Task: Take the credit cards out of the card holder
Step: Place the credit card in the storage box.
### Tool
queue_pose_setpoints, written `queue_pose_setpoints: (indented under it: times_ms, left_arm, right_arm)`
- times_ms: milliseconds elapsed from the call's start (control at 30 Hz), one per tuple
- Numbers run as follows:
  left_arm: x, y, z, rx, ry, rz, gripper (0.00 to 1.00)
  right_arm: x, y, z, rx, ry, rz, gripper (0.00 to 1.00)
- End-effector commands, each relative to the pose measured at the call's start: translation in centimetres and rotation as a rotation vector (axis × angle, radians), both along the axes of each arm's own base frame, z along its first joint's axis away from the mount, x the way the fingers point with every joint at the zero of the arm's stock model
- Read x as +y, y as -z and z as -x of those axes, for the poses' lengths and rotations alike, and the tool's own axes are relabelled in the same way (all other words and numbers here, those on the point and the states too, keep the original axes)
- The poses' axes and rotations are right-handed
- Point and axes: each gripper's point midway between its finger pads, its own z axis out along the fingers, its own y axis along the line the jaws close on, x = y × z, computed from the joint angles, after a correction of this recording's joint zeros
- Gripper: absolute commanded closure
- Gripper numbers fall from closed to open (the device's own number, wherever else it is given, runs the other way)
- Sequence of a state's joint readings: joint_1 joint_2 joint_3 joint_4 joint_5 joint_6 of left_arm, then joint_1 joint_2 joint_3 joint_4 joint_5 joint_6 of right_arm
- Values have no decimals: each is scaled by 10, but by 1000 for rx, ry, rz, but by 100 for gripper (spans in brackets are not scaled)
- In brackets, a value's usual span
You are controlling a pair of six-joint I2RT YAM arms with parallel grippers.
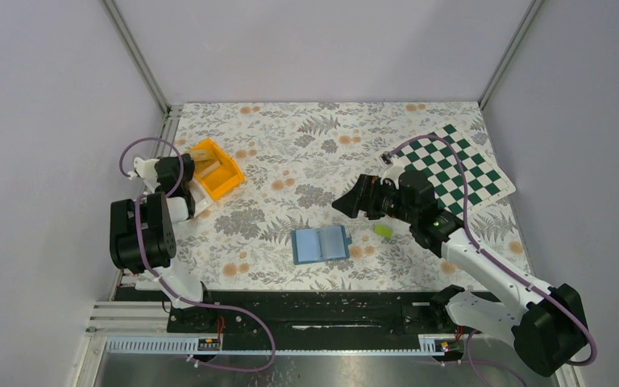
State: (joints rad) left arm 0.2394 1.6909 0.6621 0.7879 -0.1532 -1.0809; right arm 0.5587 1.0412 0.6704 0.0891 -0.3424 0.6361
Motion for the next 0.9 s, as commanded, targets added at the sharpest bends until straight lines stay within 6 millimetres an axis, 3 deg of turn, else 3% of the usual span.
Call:
queue_pose_setpoints:
  times_ms: [0,667,733,867]
  left_arm:
    - [6,-27,-17,-77,-9,-38,100]
    - [-2,-7,-27,17,8,-80,100]
    - [-3,-8,-28,24,13,-84,88]
    - [-4,-13,-29,28,12,-94,81]
  right_arm:
    - [0,-25,-5,-64,-7,-32,1]
    - [-2,-20,-9,-46,-7,-30,1]
    - [-3,-20,-8,-49,-7,-30,1]
    - [-6,-22,-8,-55,0,-33,1]
